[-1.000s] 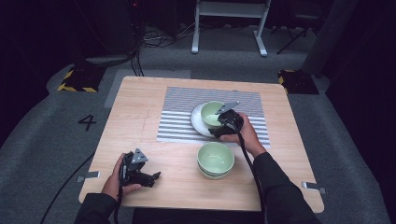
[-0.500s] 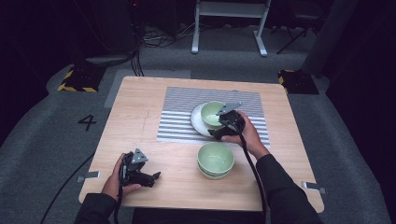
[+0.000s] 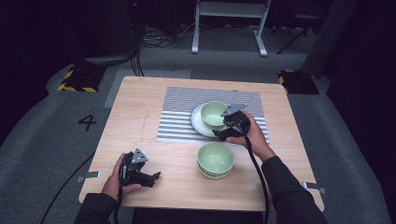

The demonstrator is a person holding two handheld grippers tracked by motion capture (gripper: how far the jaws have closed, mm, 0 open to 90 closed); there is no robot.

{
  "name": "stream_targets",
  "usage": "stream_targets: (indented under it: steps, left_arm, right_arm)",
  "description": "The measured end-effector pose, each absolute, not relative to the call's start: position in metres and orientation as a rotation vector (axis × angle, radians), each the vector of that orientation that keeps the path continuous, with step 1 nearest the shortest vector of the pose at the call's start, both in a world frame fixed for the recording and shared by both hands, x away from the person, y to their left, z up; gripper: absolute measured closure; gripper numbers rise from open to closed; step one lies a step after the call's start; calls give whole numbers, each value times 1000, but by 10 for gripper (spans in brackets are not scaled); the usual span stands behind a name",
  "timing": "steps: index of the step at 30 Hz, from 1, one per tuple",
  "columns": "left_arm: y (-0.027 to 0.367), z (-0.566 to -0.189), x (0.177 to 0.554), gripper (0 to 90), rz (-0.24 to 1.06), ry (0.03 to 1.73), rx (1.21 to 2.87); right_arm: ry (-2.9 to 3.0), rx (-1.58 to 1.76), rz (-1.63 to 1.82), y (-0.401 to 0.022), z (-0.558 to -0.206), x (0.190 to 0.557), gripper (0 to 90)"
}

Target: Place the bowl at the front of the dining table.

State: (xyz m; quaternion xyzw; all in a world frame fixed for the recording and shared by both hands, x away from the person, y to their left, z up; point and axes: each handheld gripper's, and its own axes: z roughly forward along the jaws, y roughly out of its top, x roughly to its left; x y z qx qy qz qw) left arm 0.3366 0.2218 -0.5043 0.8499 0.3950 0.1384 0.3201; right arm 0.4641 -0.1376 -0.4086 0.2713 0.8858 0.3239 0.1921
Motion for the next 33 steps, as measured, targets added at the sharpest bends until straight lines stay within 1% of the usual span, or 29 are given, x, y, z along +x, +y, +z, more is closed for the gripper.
stream_targets:
  steps: [33]
  left_arm:
    - [222,-504,337,4,365,1039,2233]
  right_arm:
    - [2454,738,875,-168,-396,433,221]
